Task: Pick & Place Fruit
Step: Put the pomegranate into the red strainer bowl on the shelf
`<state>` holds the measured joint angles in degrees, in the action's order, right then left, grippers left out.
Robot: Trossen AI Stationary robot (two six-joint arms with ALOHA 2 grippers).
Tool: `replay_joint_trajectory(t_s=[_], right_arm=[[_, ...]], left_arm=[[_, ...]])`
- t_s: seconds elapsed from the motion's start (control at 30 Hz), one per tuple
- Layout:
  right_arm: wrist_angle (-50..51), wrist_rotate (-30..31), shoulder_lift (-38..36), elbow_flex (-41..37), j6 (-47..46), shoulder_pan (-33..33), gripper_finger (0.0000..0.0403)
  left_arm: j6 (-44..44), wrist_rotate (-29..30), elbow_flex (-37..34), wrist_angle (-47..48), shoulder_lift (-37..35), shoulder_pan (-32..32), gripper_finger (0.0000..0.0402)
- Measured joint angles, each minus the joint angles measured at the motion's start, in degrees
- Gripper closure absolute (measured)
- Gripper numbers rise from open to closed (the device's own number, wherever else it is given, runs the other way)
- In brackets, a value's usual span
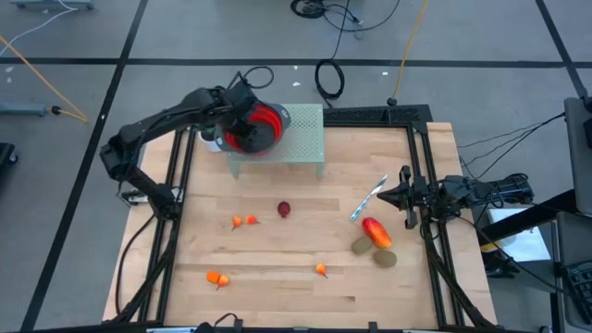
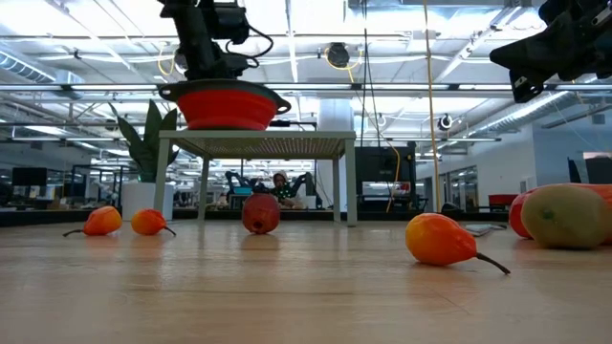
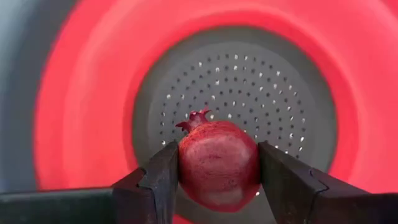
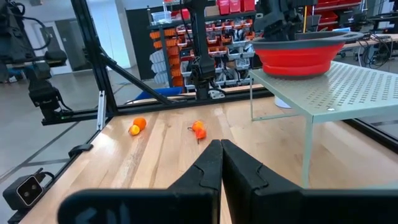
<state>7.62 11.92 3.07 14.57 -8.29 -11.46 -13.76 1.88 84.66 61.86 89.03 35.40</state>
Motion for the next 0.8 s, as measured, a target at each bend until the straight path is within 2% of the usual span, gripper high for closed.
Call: replay_joint_trajectory(t_s=[0.57, 0.8], right_arm=[[0.0, 0.02, 0.0, 0.0, 0.0, 0.0, 0.0403], [0.0, 0.02, 0.0, 0.0, 0.01, -0.01, 0.0403]], left_arm=[[0.07, 0.87, 0.0, -0.87, 1.71, 0.04, 0.0209], [0.04, 1.13, 0.0, -1.09, 1.73, 0.05, 0.0169]])
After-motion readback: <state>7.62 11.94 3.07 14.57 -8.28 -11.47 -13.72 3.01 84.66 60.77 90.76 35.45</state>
